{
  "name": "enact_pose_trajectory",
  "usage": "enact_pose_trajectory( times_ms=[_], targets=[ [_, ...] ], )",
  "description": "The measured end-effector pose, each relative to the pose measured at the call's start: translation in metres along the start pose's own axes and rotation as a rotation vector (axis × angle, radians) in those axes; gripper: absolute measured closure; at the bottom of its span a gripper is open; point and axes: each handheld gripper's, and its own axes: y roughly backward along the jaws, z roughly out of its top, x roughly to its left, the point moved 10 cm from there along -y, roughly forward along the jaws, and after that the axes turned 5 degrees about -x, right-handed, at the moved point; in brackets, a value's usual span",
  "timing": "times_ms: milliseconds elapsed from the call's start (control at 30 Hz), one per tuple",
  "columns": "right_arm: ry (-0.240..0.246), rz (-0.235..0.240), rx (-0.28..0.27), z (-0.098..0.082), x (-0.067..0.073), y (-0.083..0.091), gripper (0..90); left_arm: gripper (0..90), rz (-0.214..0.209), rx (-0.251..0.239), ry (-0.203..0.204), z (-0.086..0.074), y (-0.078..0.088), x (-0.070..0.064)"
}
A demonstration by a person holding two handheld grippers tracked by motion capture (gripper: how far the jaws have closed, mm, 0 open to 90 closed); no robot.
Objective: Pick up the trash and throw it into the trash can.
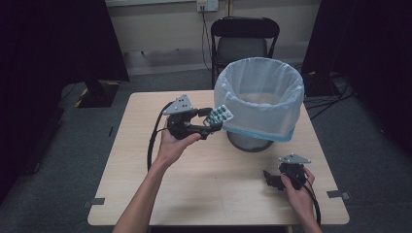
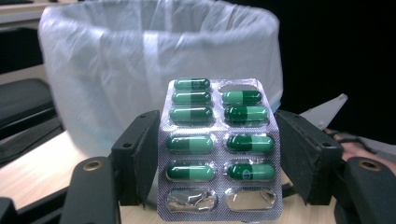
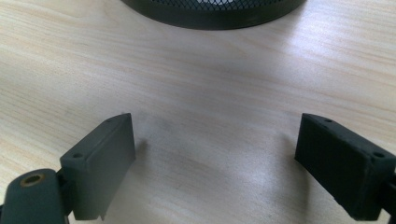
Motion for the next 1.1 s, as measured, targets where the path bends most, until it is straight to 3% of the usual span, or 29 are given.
enact_pose_trajectory(
  times_ms=[367, 500, 800, 900, 1100],
  targets=[
    [0.000, 0.000, 0.000, 0.000, 0.000, 0.000, 11.1, 34.1, -0.011, -0.048, -0.007, 0.033, -0.011, 0.007],
    [0.000, 0.002, -0.001, 0.000, 0.000, 0.000, 11.2, 34.1, -0.017, -0.066, -0.025, 0.051, -0.019, 0.010],
    [-0.001, 0.002, -0.001, 0.000, 0.000, 0.000, 11.2, 34.1, -0.011, -0.055, -0.030, 0.074, -0.045, 0.027],
    [-0.001, 0.000, 0.000, 0.000, 0.000, 0.000, 11.1, 34.2, -0.013, -0.048, -0.011, 0.079, -0.055, 0.031],
    [-0.001, 0.000, 0.000, 0.000, 0.000, 0.000, 11.2, 34.1, -0.023, -0.032, -0.014, 0.082, -0.070, 0.033]
  ],
)
